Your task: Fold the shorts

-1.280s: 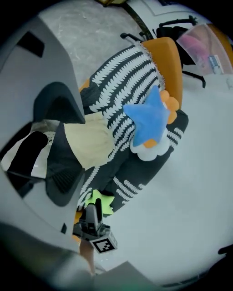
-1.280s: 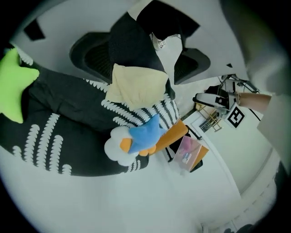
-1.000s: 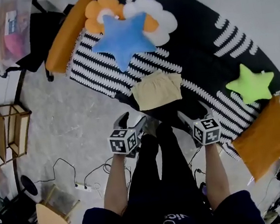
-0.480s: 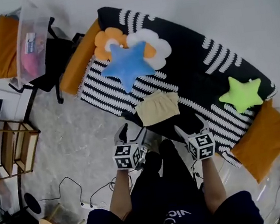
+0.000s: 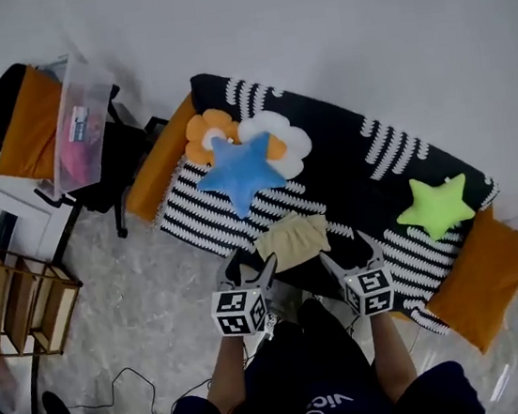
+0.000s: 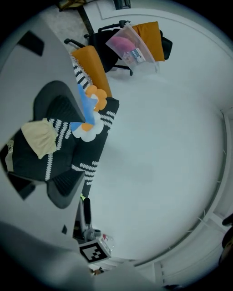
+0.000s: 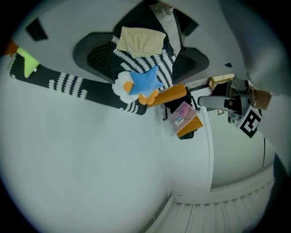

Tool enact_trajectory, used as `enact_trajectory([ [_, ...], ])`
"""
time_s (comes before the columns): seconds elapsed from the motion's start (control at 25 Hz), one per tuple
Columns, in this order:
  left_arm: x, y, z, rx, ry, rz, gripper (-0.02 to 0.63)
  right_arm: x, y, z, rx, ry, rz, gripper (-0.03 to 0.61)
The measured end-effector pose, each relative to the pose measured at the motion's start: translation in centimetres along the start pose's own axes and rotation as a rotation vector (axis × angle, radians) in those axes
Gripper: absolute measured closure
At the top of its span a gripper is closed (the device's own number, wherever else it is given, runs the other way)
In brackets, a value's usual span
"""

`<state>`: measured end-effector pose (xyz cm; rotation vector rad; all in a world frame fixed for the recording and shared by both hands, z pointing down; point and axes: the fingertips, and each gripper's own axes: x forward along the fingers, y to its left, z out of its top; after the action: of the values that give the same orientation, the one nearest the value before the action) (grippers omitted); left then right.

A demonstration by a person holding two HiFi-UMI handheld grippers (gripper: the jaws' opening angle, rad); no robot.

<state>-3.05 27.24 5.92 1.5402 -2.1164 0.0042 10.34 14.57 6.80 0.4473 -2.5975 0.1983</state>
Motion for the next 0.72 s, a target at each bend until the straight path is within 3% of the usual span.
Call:
enact_trajectory([
  [0.48,-2.8,-3.4,5.7,0.144,-0.115,-0.058,0.285,-4.4,0.7,6.3,-0.076,-0.148,-0.043,0.206],
  [0.72,-5.3,-4.7,9.4,0.166,-0.211,-0.063,0.285,-6.1,2.5,11.1,-0.119,-0.255,-0.032,0.207],
])
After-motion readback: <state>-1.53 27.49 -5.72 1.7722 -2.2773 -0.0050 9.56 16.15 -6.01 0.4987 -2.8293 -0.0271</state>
